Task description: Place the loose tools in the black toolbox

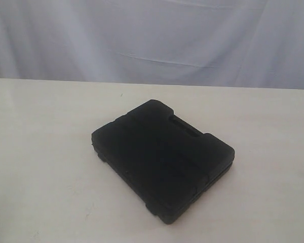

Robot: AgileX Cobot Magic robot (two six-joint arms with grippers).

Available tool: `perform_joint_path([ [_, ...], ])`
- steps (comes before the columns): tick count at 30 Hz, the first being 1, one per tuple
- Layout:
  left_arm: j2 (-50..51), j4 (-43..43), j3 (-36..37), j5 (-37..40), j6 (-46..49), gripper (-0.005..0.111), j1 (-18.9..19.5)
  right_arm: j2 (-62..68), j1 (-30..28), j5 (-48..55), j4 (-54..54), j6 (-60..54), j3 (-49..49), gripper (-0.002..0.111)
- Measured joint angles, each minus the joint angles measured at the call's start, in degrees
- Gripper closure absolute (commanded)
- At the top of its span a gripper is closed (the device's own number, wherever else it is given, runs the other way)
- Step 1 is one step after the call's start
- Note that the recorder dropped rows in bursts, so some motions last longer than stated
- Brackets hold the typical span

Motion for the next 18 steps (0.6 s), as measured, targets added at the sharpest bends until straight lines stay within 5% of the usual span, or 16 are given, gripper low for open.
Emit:
perform_joint_path([
  [18, 0.0, 0.0, 0.0, 0.0, 0.0, 0.107, 0.0, -0.3, 0.0, 10.5, 0.0, -0.8, 0.1, 0.109],
])
